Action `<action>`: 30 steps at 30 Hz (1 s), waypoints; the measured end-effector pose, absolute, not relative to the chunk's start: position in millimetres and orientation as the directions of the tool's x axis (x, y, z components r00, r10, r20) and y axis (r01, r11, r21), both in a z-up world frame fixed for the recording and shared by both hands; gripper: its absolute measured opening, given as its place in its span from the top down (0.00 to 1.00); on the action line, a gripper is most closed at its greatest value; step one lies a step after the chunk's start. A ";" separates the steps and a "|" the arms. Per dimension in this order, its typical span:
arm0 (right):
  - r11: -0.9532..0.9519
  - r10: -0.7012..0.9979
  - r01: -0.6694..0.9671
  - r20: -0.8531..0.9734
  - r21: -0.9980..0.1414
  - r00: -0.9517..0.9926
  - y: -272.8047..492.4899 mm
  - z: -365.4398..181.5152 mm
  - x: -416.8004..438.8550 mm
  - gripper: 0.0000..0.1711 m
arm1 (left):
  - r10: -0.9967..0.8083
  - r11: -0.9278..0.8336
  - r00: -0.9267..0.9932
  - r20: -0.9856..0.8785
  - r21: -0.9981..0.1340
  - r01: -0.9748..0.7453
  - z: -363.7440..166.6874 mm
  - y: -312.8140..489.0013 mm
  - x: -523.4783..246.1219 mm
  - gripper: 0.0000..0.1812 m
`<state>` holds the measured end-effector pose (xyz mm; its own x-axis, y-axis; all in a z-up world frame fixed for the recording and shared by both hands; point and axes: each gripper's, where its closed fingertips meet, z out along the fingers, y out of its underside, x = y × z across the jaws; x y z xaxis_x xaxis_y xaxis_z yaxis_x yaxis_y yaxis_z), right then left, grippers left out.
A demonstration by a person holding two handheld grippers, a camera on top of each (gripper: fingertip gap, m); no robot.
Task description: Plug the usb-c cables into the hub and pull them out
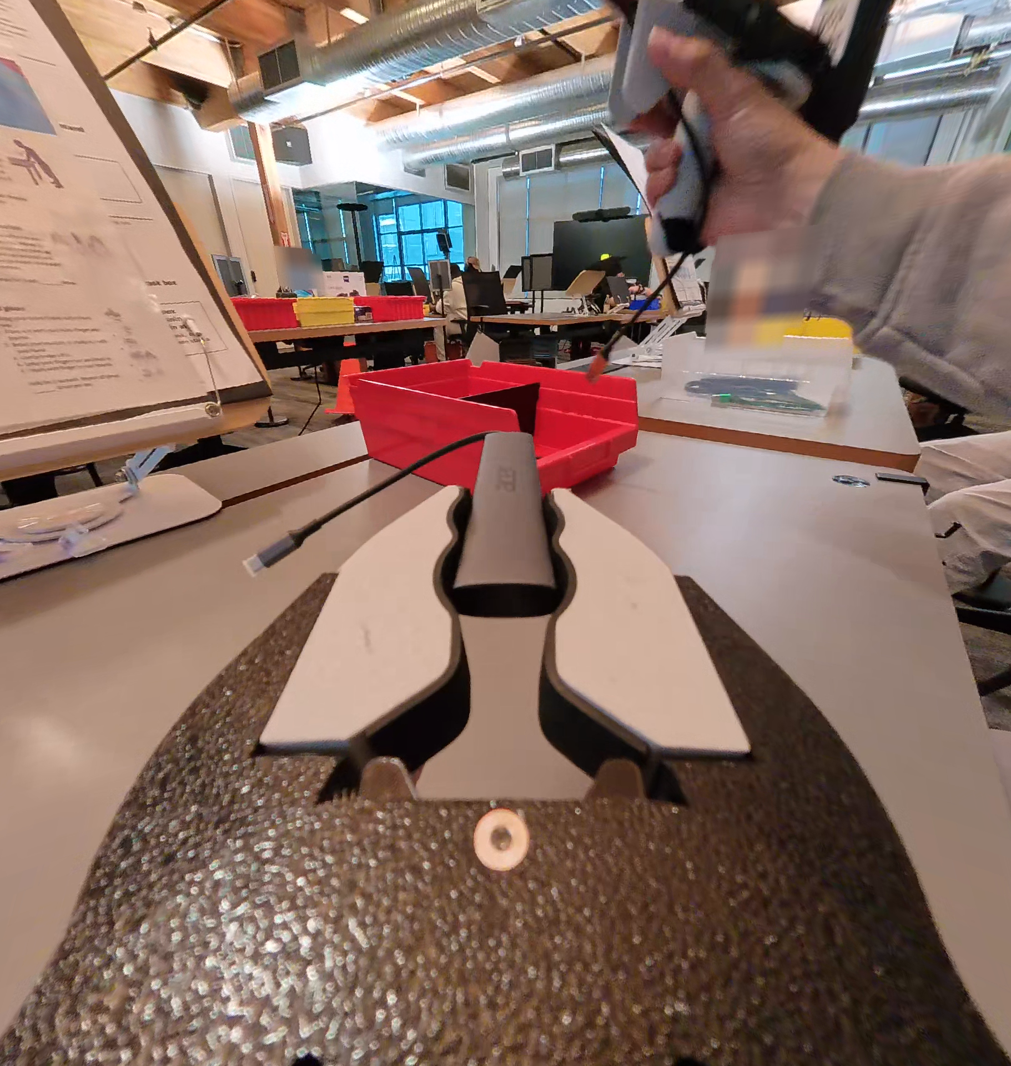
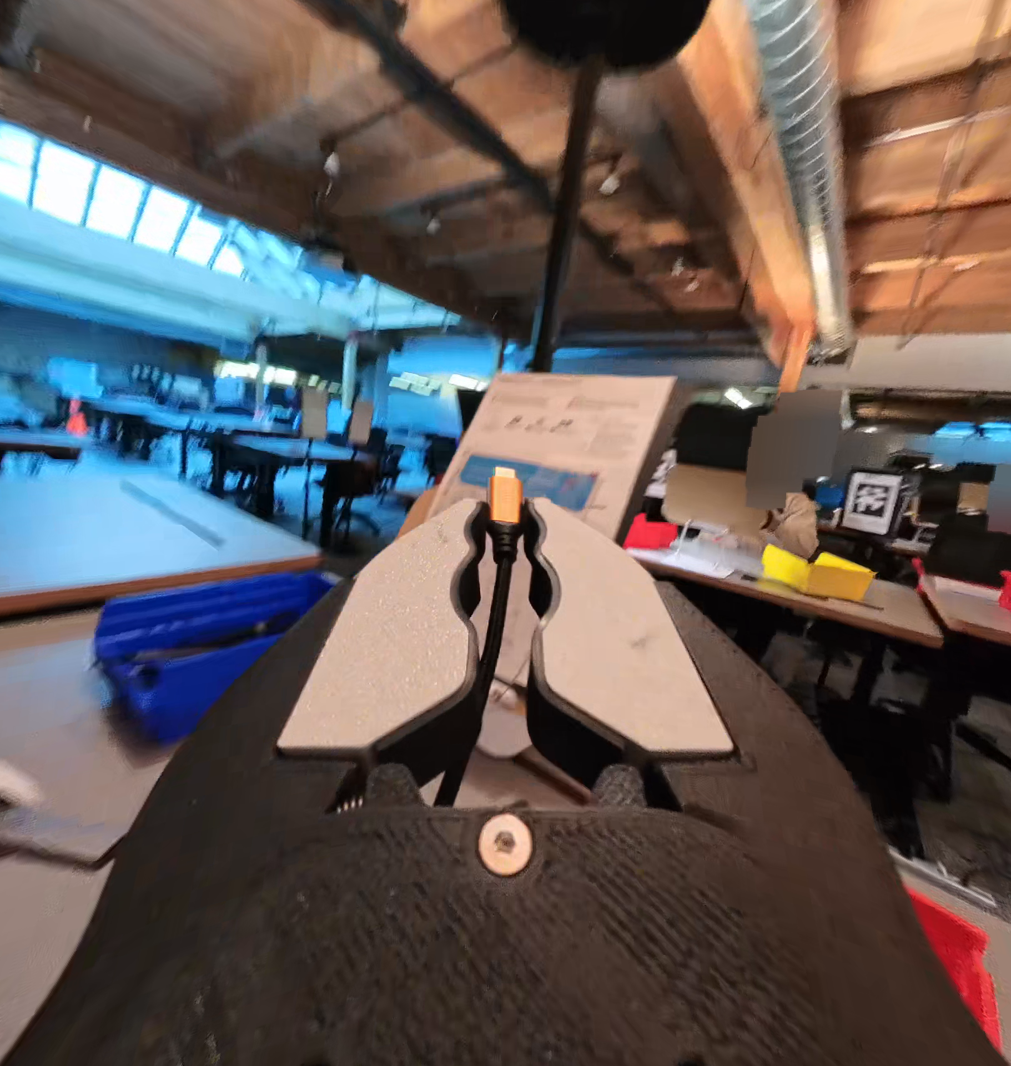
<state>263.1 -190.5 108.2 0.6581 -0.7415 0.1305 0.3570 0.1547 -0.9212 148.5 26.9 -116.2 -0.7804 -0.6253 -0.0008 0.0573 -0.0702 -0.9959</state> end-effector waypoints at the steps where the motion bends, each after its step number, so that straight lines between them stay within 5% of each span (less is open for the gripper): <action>1: 0.222 -0.749 0.370 0.085 -0.902 0.657 -201.7 104.9 274.7 0.93 | -0.627 -0.075 -0.779 0.003 -0.996 0.057 -115.3 28.1 149.1 0.87; 5: 0.462 -0.708 0.289 -0.152 -0.838 0.689 -223.2 59.5 316.8 0.93 | -0.629 -0.072 -0.777 -0.004 -0.995 0.064 -114.9 29.6 149.6 0.87; 10: 0.247 -0.841 0.153 -0.133 -0.957 0.524 -244.3 -33.7 363.4 0.93 | -0.634 -0.069 -0.774 -0.004 -0.996 0.062 -117.2 31.4 150.9 0.87; 15: -0.360 -0.877 -0.030 0.327 -0.933 0.352 -276.4 -92.4 385.9 0.96 | -0.629 -0.091 -0.778 0.009 -0.994 0.062 -115.1 32.9 151.7 0.87; 20: -0.847 -0.524 -0.126 0.768 -0.517 0.368 -304.5 -132.8 400.0 0.96 | -0.620 -0.110 -0.784 0.036 -0.993 0.042 -116.5 32.4 152.4 0.87; 22: -0.916 -0.398 -0.093 0.858 -0.390 0.323 -306.7 -126.7 409.5 0.96 | -0.619 -0.108 -0.785 0.033 -0.993 0.044 -116.5 32.2 152.0 0.87; 27: -0.895 -0.427 0.066 0.891 -0.440 0.155 -279.9 -72.2 430.6 0.96 | -0.623 -0.107 -0.781 0.028 -0.993 0.050 -114.5 32.8 152.0 0.87; 30: -0.863 -0.426 0.114 0.829 -0.493 0.361 -253.6 -98.9 433.6 0.96 | -0.623 -0.103 -0.781 0.030 -0.994 0.043 -116.7 32.6 152.9 0.87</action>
<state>433.6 -253.6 -98.9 0.3612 -0.4263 0.8294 0.1137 -0.8626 -0.4929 152.9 32.6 -116.7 -0.7812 -0.6235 0.0303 0.0433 -0.1026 -0.9938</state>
